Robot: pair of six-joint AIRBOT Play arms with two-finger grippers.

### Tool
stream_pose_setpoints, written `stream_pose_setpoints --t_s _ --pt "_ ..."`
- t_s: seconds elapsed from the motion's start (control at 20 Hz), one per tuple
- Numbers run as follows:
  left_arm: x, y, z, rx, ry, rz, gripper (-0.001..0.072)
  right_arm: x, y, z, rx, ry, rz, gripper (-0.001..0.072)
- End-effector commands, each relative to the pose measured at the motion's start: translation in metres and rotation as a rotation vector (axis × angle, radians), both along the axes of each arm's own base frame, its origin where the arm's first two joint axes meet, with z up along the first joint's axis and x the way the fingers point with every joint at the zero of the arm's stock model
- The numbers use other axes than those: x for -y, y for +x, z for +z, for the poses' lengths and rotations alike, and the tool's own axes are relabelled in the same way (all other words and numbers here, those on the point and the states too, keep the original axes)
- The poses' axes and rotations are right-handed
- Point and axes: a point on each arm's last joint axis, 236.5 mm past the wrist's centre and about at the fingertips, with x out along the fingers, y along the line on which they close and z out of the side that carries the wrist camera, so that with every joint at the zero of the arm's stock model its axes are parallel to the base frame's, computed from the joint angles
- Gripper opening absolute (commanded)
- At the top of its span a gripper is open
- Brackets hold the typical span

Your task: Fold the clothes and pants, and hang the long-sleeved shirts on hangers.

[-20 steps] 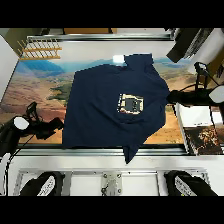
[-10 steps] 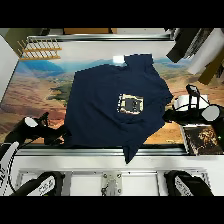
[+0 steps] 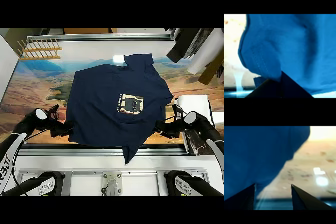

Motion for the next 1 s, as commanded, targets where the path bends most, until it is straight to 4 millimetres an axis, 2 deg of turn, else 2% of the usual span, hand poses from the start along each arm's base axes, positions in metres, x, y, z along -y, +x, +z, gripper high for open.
stream_pose_setpoints --t_s 0.0,0.05,0.1,0.15,0.2,0.25,0.3,0.35,0.4,0.45,0.5,0.55,0.6,0.65,0.7,0.8,0.9,0.95 --pt "0.003 0.004 0.004 0.006 -0.004 -0.009 0.0014 -0.030 0.028 -0.011 0.059 0.155 -0.069 0.0470" --pt "0.003 0.004 0.004 0.006 -0.004 -0.009 0.0014 -0.032 0.033 -0.010 0.077 0.170 -0.074 0.0467" --pt "0.003 0.004 0.004 0.006 -0.004 -0.009 0.0014 -0.032 0.036 -0.009 0.089 0.168 -0.072 0.0396" --pt "0.003 0.004 0.004 0.008 -0.004 -0.009 0.0010 -0.032 0.037 -0.008 0.108 0.162 -0.042 0.0156" --pt "0.002 0.008 0.007 0.020 -0.003 -0.010 0.0009 -0.032 0.039 -0.004 0.135 0.155 -0.012 0.0020" --pt "0.000 0.019 0.018 0.060 0.000 -0.005 0.0009 -0.031 0.047 0.007 0.181 0.147 0.013 0.0018" --pt "-0.004 0.034 0.035 0.122 0.004 0.007 0.0010 -0.029 0.058 0.025 0.249 0.130 0.052 0.0017" --pt "-0.011 0.059 0.067 0.228 0.013 0.026 0.0009 -0.025 0.071 0.051 0.324 0.100 0.087 0.0017" --pt "-0.021 0.086 0.114 0.368 0.023 0.052 0.0010 -0.019 0.088 0.090 0.426 0.057 0.130 0.0017" --pt "-0.033 0.109 0.172 0.528 0.044 0.076 0.0009 -0.016 0.102 0.136 0.532 0.018 0.173 0.0016" --pt "-0.042 0.122 0.236 0.689 0.069 0.092 0.0010 -0.013 0.112 0.188 0.646 -0.024 0.213 0.0017" --pt "-0.049 0.126 0.304 0.855 0.096 0.106 0.0009 -0.013 0.117 0.251 0.778 -0.063 0.242 0.0017" --pt "-0.054 0.120 0.374 1.024 0.126 0.118 0.0009 -0.014 0.115 0.311 0.913 -0.092 0.252 0.0017" --pt "-0.055 0.103 0.442 1.191 0.156 0.127 0.0009 -0.015 0.107 0.369 1.045 -0.122 0.255 0.0017" --pt "-0.052 0.077 0.502 1.345 0.179 0.131 0.0009 -0.017 0.088 0.430 1.189 -0.155 0.257 0.0017" --pt "-0.041 0.019 0.590 1.595 0.210 0.138 0.0009 -0.020 0.045 0.511 1.394 -0.203 0.252 0.0017" --pt "-0.032 -0.037 0.643 1.777 0.231 0.149 0.0009 -0.024 -0.004 0.567 1.560 -0.239 0.236 0.0017" --pt "-0.029 -0.062 0.660 1.846 0.244 0.156 0.0009 -0.024 -0.023 0.584 1.621 -0.250 0.222 0.0017"
